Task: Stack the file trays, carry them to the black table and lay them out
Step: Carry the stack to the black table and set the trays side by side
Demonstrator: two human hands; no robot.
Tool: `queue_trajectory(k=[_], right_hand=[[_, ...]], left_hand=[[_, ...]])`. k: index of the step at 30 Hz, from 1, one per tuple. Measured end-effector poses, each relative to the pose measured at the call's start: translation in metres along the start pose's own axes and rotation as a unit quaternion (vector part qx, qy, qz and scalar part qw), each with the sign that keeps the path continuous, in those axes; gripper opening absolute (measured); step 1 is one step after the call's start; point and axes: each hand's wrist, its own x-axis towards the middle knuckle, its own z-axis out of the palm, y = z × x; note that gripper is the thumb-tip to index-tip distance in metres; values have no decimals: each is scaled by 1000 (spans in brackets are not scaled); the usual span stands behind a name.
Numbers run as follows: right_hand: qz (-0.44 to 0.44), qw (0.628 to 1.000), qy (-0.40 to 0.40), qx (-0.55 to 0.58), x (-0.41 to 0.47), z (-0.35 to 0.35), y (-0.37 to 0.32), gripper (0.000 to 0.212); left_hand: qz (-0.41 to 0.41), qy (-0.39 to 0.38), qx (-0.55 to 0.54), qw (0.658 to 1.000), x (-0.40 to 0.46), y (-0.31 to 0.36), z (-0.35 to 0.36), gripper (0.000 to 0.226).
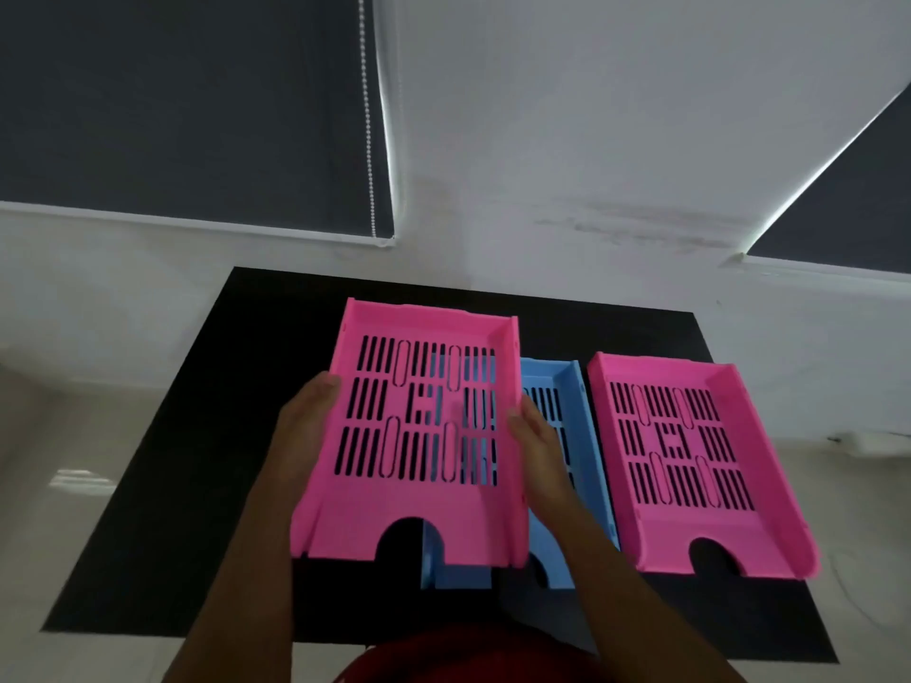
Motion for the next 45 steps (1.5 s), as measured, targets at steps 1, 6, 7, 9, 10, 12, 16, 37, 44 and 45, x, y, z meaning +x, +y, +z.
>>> queue_trajectory(k=[1, 6, 7, 9, 10, 12, 16, 37, 44, 45], right_hand=[[6, 1000, -12, -3, 1, 18, 3, 38], [10, 997, -82, -12, 13, 98, 16, 50], [12, 996, -89, -19, 16, 110, 18, 46], [21, 994, -105, -31, 19, 130, 20, 43], [26, 993, -110, -39, 22, 137, 22, 42], [40, 991, -115, -55, 25, 149, 25, 39], [59, 988, -105, -93, 32, 159, 35, 34], [22, 979, -33, -201, 32, 135, 32, 21], [-30, 974, 104, -201, 29, 69, 27, 38], [-32, 969, 135, -204, 29, 55, 26, 37]], left_hand=[[0, 15, 0, 1000, 2, -1, -17, 33], [20, 116, 10, 993, 12, 0, -96, 22], [24, 136, 24, 990, 15, 0, -108, 26], [28, 162, 49, 985, 19, 0, -125, 32], [34, 171, 58, 983, 21, -3, -132, 29], [39, 173, 89, 980, 24, -12, -141, 26], [19, 158, 164, 974, 32, -31, -147, 53], [-12, 148, 228, 962, 33, -50, -112, 66], [21, 34, 276, 960, 16, -57, -23, 67], [19, 3, 286, 958, 13, -59, -7, 70]])
